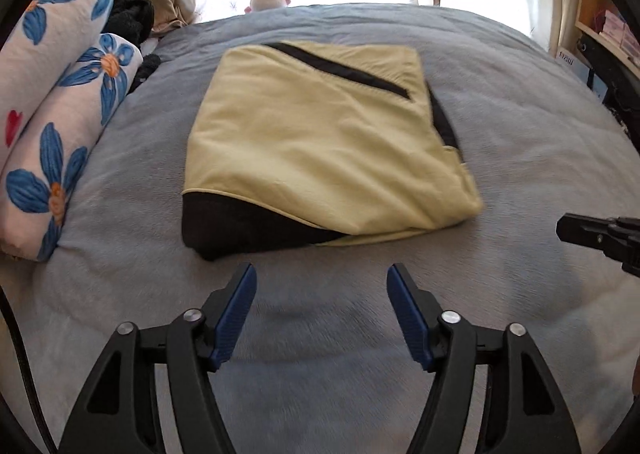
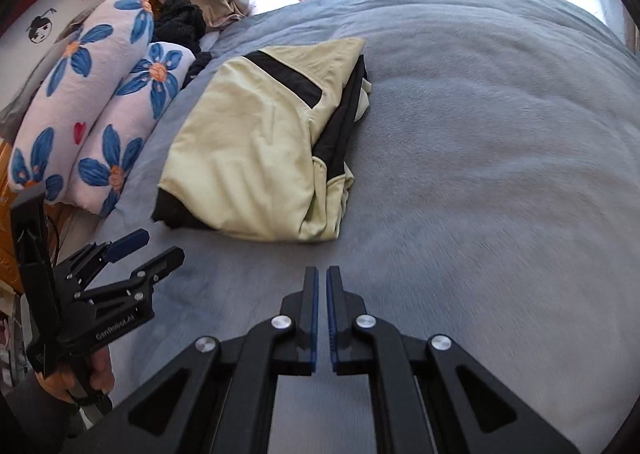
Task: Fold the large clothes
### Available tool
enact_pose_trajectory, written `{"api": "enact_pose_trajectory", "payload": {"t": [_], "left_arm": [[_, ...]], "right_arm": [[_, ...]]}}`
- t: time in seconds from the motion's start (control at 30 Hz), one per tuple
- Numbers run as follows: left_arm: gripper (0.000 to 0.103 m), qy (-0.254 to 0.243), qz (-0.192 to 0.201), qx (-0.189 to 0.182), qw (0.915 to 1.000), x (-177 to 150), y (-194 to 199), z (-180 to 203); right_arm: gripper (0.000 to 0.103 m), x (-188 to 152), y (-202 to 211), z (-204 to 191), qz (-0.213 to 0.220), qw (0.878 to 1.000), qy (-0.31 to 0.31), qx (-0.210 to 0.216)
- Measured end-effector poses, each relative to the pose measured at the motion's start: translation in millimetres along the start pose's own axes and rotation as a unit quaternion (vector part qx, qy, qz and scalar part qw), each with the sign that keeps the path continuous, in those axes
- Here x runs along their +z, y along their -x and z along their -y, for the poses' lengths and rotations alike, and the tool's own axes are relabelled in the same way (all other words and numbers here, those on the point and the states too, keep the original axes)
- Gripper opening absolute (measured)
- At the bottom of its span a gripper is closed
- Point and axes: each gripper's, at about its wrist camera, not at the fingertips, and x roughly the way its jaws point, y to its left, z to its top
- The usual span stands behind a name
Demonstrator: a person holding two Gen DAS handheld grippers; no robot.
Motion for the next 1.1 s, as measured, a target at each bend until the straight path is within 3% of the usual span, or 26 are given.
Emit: {"api": "enact_pose_trajectory", "payload": {"t": [0.33,0.47,0.6,0.7,0.83,1.1], "left_arm": [[0.083,0.001,0.046,-0.034,0.9984,-36.8,147.8,43.4],[0.089,-0.025,0.05,-0.049,0.9972,-58.6,201.9,72.6],[0.093,-0.045,0.057,-0.054,0.9959,-79.7,244.8,100.1],[0.093,-0.06,0.06,-0.057,0.9948,-96.0,273.7,118.8],[0.095,-0.055,0.071,-0.069,0.9935,-120.0,307.0,134.7],[0.097,-0.021,0.077,-0.045,0.9958,-158.5,320.9,150.8]], "right_arm": [[0.008,-57.1,142.8,-22.5,0.032,0.999,0.015,0.006],[0.043,-79.0,207.7,-33.4,0.06,0.998,0.023,-0.002],[0.049,-101.8,261.1,-41.8,0.066,0.996,0.034,-0.04],[0.059,-118.3,286.8,-41.3,0.06,0.997,0.027,-0.05],[0.06,-147.2,313.5,-42.3,0.074,0.994,0.04,-0.073],[0.073,-202.7,322.3,-33.4,0.099,0.992,0.009,-0.079]]}}
